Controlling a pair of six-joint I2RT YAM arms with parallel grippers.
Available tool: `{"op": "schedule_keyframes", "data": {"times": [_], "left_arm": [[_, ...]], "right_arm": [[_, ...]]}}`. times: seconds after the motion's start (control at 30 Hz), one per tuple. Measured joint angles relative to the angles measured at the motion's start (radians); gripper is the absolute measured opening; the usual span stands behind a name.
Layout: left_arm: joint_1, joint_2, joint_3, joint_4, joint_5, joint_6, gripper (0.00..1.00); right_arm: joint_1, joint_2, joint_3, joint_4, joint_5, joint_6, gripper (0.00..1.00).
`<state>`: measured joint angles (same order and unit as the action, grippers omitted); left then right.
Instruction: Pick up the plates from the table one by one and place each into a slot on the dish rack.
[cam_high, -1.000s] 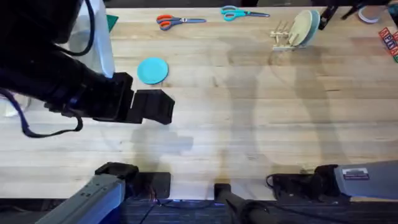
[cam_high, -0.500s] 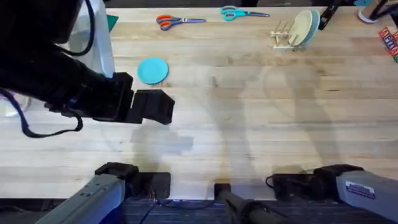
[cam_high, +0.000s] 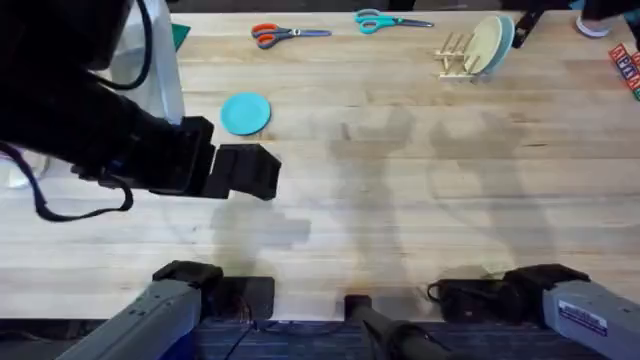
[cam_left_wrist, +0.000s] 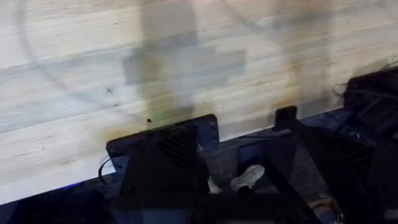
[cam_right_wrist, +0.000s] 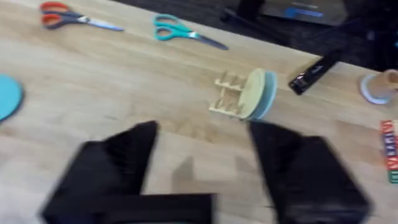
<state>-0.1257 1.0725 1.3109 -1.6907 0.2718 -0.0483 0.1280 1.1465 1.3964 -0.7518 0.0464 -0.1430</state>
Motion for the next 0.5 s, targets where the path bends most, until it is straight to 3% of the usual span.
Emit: {"op": "schedule_keyframes", "data": {"times": [0.03, 0.07, 0.5], "left_arm": [[0.0, 0.0, 0.0, 0.0, 0.0, 0.0, 0.993], [0.0, 0.0, 0.0, 0.0, 0.0, 0.0, 0.993], [0.0, 0.0, 0.0, 0.0, 0.0, 0.0, 0.994]], "right_arm": [[0.0, -0.004, 0.0, -0.011, -0.014, -0.004, 0.961], [0.0, -0.007, 0.0, -0.021, -0.026, -0.003, 0.985], [0.0, -0.01, 0.0, -0.051, -0.077, 0.024, 0.994]]}}
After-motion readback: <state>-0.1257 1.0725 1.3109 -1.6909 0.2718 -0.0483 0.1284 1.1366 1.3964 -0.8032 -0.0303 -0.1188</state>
